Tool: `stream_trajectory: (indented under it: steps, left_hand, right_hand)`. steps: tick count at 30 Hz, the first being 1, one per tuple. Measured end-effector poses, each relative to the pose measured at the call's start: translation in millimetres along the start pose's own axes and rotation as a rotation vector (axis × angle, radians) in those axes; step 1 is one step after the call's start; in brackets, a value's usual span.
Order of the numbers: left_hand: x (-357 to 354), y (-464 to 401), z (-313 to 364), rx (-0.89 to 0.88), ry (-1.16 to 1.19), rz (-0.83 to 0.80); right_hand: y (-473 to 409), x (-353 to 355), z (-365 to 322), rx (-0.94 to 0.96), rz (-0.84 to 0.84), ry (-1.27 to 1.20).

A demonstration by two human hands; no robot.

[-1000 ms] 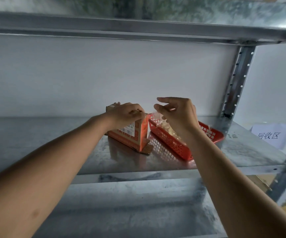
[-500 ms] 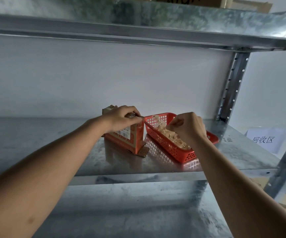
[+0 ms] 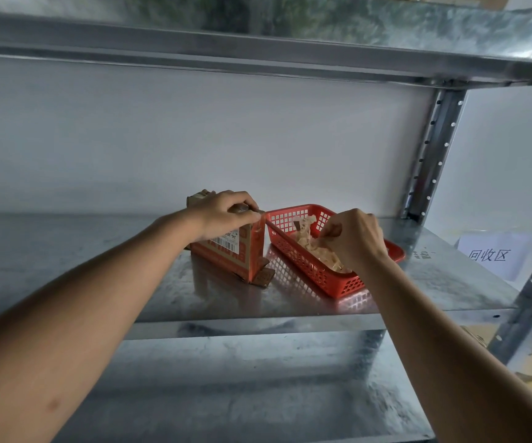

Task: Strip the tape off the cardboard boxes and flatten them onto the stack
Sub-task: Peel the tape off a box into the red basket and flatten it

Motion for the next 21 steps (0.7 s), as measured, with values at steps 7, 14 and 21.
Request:
stream_trajectory:
  steps: [7,14,21]
  left_hand:
    - [-1.1,-5.8,-5.8,-0.016,-0.026,0.009]
    - [-7.9,-9.2,-6.2,-0.059,-0.085,-0.014]
    - [-8.7,-13.3,-4.9,-0.060,-0.187,0.005]
  right_hand:
    - [-6.2,-10.3,-2.0,0.114,-0.088,0.154]
    - [-3.7,-6.7,11.4,0.084,-0.173,0.128]
    - [7.1,6.5,27.6,0.029,-0.229,-0.055]
Point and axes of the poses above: each hand's wrist, its own y-axis away from the middle knuckle, its own x-axis out of the back of the hand, z = x × y, the point moved 7 cm from there along -y, towards the middle knuckle, and after that the axes turned 8 degrees about -x, right-handed, at the moved point
